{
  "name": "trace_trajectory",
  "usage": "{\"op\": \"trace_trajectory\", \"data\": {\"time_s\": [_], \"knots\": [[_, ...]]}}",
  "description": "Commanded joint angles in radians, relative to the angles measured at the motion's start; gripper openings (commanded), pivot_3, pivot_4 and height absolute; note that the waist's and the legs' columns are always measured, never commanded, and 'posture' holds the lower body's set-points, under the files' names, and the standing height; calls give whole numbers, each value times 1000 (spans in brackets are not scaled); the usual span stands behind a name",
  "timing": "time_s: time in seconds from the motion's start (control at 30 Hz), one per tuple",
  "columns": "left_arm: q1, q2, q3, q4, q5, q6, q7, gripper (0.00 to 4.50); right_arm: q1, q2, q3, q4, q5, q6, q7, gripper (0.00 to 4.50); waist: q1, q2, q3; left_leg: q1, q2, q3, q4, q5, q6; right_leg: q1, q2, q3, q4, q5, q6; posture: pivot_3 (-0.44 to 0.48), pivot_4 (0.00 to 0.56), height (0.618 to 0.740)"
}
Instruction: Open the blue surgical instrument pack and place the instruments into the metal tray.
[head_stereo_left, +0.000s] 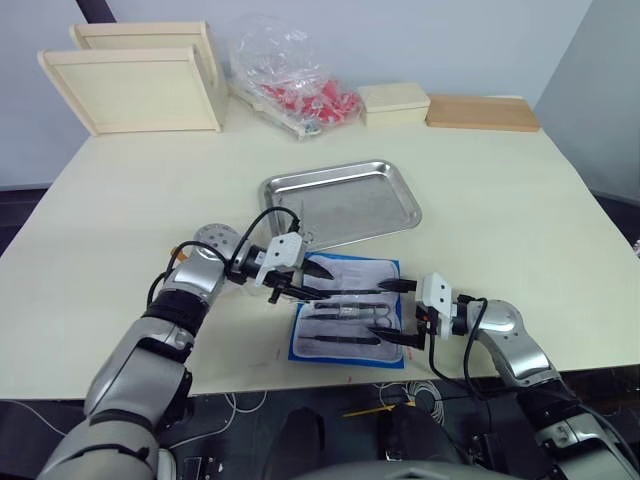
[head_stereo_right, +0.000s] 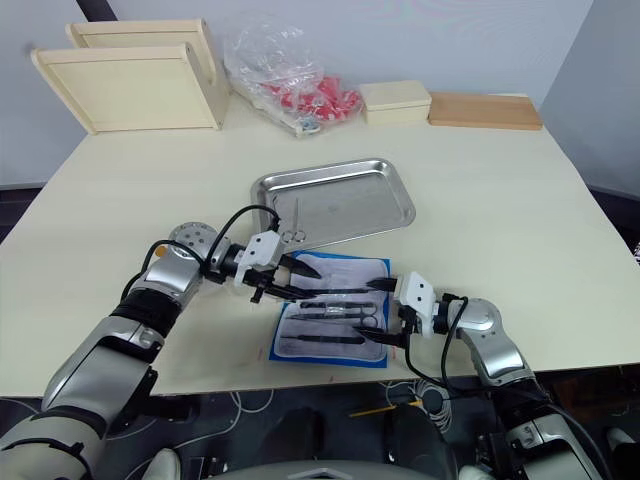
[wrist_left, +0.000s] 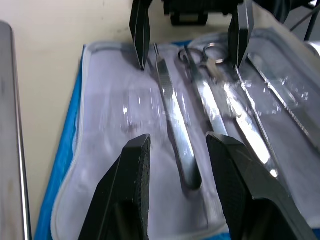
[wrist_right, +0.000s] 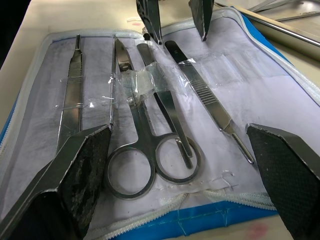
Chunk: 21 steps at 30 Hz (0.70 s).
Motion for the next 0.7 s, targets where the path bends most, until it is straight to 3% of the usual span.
{"op": "trace_trajectory", "data": {"time_s": [0.03, 0.27, 0.4, 0.43, 0.7], "knots": [[-21, -32, 29, 32, 46, -38, 17, 1894, 65, -16, 53, 118, -67, 59, -14, 4500, 0, 0, 0, 0, 0, 0, 0, 0, 0, 0, 0, 0, 0, 0, 0, 0, 150, 740], [29, -62, 39, 41, 103, -16, 47, 1894, 67, -16, 52, 115, -66, 59, -19, 4500, 0, 0, -1, 0, 0, 0, 0, 0, 0, 0, 0, 0, 1, 0, 0, 0, 150, 740], [40, -58, 44, 40, 124, -7, 47, 691, 69, -17, 53, 113, -65, 61, -18, 4500, 0, 0, -3, 1, 0, 0, 0, 0, 0, 1, 0, 0, 1, 0, 0, 0, 150, 740], [40, -58, 46, 38, 127, 0, 49, 139, 69, -17, 54, 112, -65, 62, -18, 4500, 0, 0, -3, 1, 0, 0, 0, 0, 0, 1, 0, 0, 1, 0, 0, 0, 150, 740], [40, -46, 59, -50, 118, 83, 22, 63, 70, -20, 57, 109, -62, 62, -13, 4500, 0, 0, -4, 2, 0, 0, 0, 0, 0, 1, 0, 0, 1, 0, 0, 0, 150, 740]]}}
